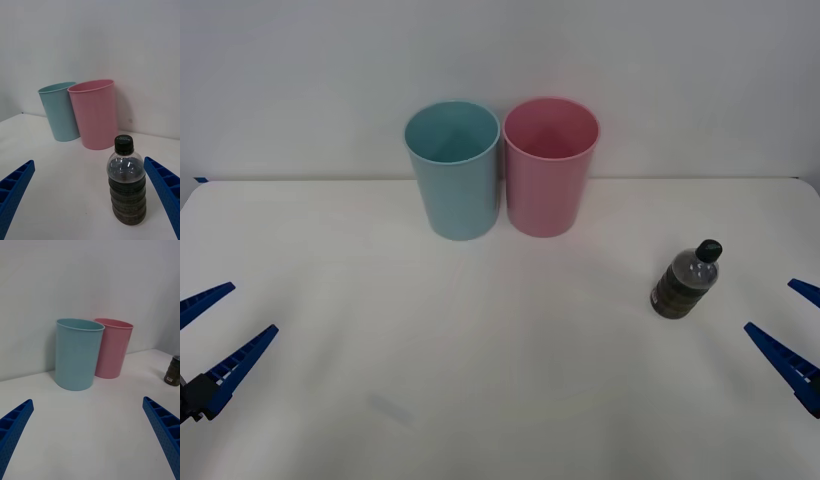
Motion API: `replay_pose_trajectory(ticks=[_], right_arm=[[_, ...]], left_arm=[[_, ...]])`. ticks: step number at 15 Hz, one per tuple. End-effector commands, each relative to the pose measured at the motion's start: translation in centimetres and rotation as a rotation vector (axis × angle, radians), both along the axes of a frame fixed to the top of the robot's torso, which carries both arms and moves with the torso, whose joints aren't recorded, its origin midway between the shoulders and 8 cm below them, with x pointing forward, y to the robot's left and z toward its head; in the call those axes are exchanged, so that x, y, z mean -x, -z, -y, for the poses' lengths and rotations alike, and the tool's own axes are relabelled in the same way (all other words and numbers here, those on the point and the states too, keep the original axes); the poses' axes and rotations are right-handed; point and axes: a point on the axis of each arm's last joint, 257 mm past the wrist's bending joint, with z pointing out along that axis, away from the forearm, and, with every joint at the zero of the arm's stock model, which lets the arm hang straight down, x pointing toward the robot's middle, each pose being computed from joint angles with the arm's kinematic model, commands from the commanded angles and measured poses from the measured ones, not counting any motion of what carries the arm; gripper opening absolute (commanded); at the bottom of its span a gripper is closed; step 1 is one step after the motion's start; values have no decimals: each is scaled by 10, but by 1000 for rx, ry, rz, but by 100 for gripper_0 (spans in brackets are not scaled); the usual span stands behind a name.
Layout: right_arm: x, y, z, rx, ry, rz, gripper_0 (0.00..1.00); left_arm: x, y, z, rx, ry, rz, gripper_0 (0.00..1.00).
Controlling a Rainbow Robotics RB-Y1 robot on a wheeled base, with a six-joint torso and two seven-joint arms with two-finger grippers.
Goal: Grasp the object on the table and drop it into the matching bin: aluminum can to the light blue bin, PET bottle to the pink bin.
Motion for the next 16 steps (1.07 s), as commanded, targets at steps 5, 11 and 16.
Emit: replay_pose_trajectory(ticks=[5, 11, 16], right_arm=[[10, 5, -6, 2, 4, -21, 100], [13, 21, 8, 25, 74, -56, 100], [9, 40, 14, 111, 139, -41, 100]], left_arm=[[0, 0, 0, 0, 0, 0, 100], [0, 0, 0, 0, 0, 0, 100], [0, 0, 0, 0, 0, 0, 100]])
